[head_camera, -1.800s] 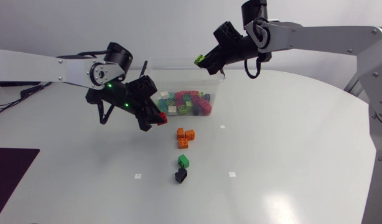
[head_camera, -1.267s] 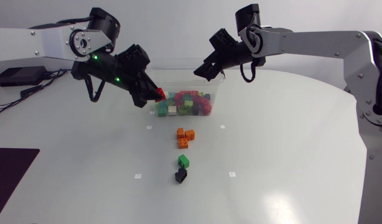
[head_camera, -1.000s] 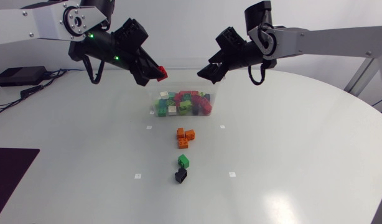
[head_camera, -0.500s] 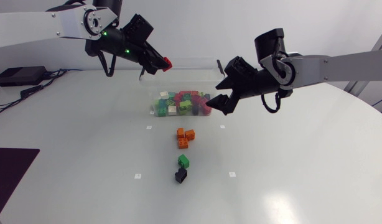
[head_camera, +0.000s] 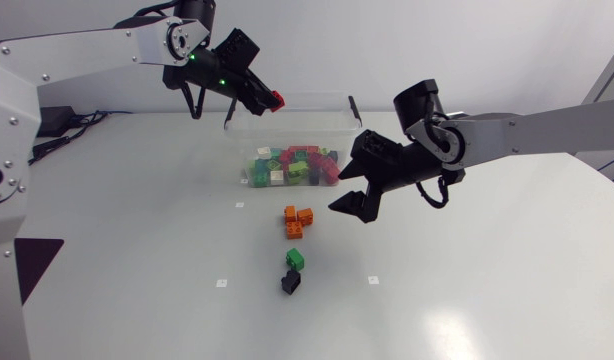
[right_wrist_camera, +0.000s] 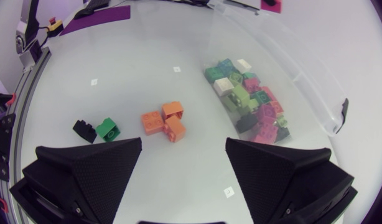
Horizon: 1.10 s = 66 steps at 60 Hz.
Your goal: Place the duplo bricks in the container
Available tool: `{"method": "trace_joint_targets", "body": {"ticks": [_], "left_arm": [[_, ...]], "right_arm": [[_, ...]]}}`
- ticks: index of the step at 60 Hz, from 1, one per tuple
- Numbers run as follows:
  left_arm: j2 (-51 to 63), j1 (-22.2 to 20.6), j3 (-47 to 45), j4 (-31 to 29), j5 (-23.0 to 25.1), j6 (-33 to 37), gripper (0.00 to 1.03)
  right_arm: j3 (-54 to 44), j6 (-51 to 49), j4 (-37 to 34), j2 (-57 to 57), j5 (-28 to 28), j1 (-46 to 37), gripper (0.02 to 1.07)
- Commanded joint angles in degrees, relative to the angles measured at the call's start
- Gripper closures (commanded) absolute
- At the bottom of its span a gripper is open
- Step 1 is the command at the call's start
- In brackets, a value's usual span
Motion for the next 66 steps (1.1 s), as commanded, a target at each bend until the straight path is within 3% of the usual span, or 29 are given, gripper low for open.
{"method": "trace_joint_targets", "body": {"ticks": [1, 8, 25, 50, 66], "left_arm": [[3.5, 0.3, 4.5, -1.3, -0.4, -1.2, 0.24], [4.1, 0.0, 6.0, -2.0, -0.8, -0.8, 0.06], [-1.6, 0.5, 1.3, -4.0, -0.9, 1.5, 0.05], [-20.3, 0.9, -21.7, -4.0, -0.5, 11.6, 0.06], [-25.8, 1.3, -32.0, -4.5, 0.4, 16.8, 0.06]], "right_arm": [[1.7, -3.1, -2.4, 3.5, -0.3, 0.5, 0.10], [5.5, -5.3, -5.2, 7.5, -0.1, 0.5, 0.10], [13.3, -9.9, -10.7, 14.2, 2.0, 2.5, 0.10], [23.3, -15.9, -20.1, 21.1, 4.8, 4.5, 0.10], [29.3, -17.6, -25.0, 25.5, 6.9, 6.1, 0.13]]}}
